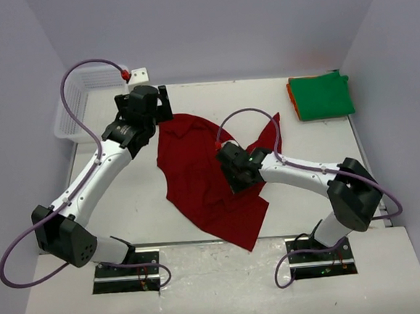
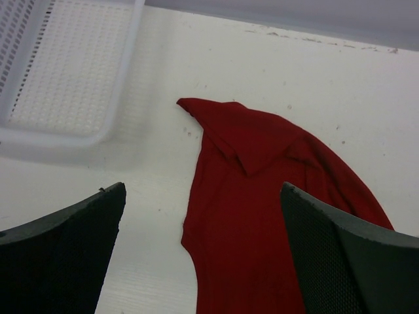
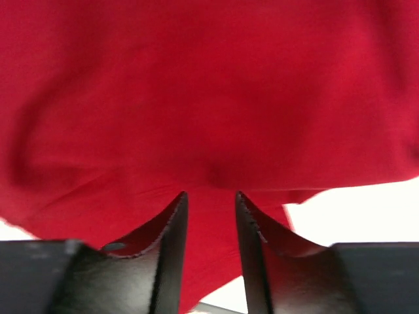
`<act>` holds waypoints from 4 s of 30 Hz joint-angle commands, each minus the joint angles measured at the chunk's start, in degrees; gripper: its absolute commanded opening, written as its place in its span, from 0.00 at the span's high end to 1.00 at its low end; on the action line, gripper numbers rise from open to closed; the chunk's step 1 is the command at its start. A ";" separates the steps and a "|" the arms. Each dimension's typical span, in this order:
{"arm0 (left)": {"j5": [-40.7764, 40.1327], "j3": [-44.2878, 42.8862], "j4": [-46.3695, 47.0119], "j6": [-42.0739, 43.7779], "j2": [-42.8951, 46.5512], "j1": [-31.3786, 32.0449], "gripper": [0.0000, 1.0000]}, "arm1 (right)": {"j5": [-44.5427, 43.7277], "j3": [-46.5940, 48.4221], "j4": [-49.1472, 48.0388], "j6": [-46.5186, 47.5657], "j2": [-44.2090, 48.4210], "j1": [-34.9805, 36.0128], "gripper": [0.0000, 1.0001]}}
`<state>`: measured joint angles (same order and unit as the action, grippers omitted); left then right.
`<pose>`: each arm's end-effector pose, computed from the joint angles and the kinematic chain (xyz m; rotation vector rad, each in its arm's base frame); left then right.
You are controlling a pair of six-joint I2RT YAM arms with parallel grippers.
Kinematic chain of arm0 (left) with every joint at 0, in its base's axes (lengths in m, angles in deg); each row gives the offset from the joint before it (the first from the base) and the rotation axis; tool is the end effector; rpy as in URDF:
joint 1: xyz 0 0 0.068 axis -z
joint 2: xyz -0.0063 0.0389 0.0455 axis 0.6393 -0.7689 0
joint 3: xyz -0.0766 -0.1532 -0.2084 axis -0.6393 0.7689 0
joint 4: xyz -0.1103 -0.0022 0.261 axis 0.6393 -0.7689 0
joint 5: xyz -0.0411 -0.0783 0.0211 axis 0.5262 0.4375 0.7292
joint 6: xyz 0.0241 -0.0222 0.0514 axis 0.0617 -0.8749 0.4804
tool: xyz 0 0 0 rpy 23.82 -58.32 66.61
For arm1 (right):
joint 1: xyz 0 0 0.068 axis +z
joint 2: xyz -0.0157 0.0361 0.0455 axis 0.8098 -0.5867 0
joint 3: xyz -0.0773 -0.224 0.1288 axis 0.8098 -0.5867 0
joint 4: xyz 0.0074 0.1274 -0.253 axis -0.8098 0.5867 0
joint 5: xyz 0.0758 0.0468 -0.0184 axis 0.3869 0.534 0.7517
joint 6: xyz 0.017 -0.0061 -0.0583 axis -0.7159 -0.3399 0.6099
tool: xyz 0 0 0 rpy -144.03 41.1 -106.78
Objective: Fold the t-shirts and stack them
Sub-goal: Flatten out the tshirt
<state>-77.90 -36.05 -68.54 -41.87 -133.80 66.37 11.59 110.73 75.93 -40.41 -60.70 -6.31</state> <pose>0.3206 -0.1333 0.3659 -0.2572 1.9825 0.0486 0.2285 0.2389 0.1845 -0.4861 2.6652 0.1186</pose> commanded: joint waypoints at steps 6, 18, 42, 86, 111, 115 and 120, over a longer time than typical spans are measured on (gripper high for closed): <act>3.40 1.68 2.70 -2.15 -0.99 -0.35 0.00 | -2.06 0.07 -4.38 -5.94 -1.89 10.06 0.57; 3.93 3.79 3.32 -1.80 1.03 -0.44 0.00 | -1.63 -0.46 -6.58 -6.65 -6.99 11.82 0.49; 5.07 6.08 4.63 -1.01 1.47 -1.58 0.00 | -2.42 -3.18 -6.75 -9.98 -7.17 12.70 0.75; 6.65 6.96 4.98 -0.39 -0.81 -2.11 0.00 | -3.39 -3.80 -5.87 -12.10 -6.73 14.99 0.70; 7.97 7.75 5.69 -0.39 -2.04 -2.11 0.00 | -6.11 -3.10 -2.89 -13.06 -4.53 15.07 0.90; 7.88 7.83 5.69 -0.39 -2.22 -2.11 0.00 | -6.20 -2.57 -2.63 -12.97 -4.79 15.07 1.00; 7.27 8.19 6.04 -0.83 -3.09 -2.11 0.00 | -9.62 0.24 1.94 -12.98 -1.30 15.51 1.00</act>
<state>-70.45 -28.71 -65.29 -42.76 -136.09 64.87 5.95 107.74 74.07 -52.62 -66.82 8.42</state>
